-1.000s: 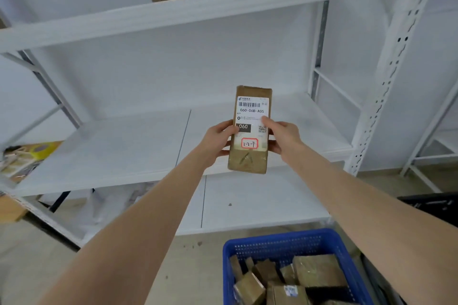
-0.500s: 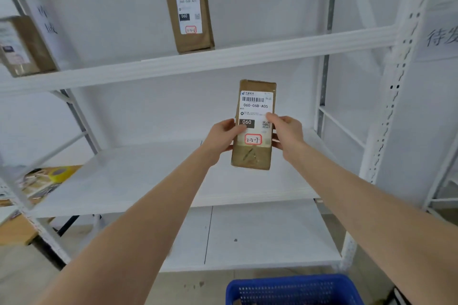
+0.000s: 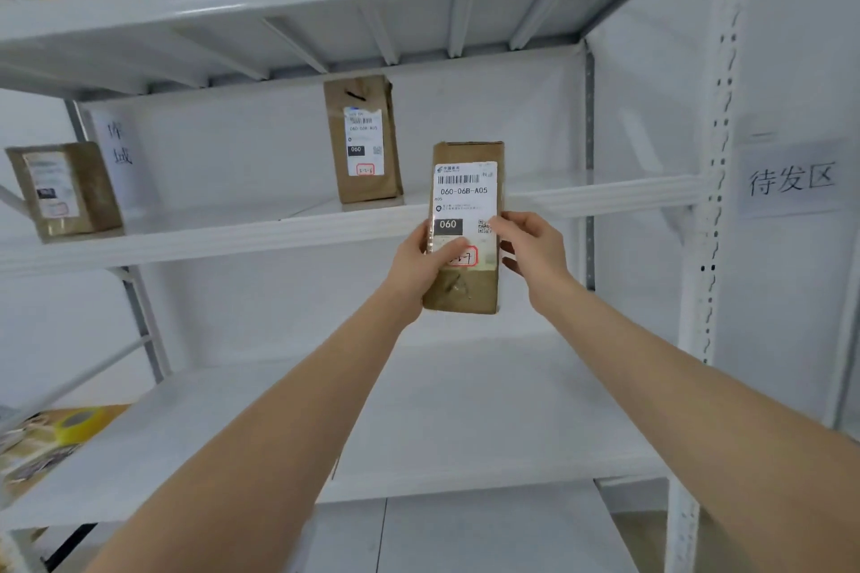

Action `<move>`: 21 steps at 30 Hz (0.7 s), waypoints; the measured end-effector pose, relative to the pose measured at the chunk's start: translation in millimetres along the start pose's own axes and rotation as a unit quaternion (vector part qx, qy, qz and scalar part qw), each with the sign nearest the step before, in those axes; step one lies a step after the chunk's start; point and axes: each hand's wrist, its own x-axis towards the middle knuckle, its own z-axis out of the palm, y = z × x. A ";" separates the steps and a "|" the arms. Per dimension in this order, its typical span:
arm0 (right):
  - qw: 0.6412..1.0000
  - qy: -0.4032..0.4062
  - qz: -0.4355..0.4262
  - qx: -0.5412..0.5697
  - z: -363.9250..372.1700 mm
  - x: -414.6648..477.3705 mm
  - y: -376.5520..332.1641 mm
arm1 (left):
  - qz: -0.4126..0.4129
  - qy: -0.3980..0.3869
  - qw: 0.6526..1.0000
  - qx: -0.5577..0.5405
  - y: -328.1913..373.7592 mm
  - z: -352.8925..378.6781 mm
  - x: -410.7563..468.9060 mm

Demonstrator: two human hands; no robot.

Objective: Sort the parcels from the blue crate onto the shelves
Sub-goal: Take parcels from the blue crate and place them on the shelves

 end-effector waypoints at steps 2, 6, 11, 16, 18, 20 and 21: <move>0.999 -0.039 0.004 -0.020 0.3 -0.6 -9.2 | 0.000 0.001 0.999 -0.036 6.5 0.3 4.9; 0.987 -0.101 0.098 -0.078 -0.1 1.6 -8.2 | 0.019 0.001 0.998 -0.056 12.6 1.6 14.3; 0.987 -0.107 0.119 -0.006 -9.7 8.0 3.8 | -0.018 0.032 0.999 -0.025 11.9 -1.2 26.2; 0.987 -0.050 0.128 0.080 -9.2 4.3 10.5 | -0.088 0.015 0.996 0.001 3.3 -16.3 34.1; 0.985 -0.037 0.130 0.106 -5.4 2.2 11.7 | -0.124 -0.005 0.992 0.021 1.8 -21.6 34.4; 0.984 -0.027 0.127 0.124 -1.0 0.0 12.1 | -0.151 -0.037 0.988 0.014 0.8 -25.6 34.5; 0.984 -0.025 0.121 0.126 0.9 -0.5 12.2 | -0.151 -0.053 0.987 -0.010 1.2 -26.4 33.8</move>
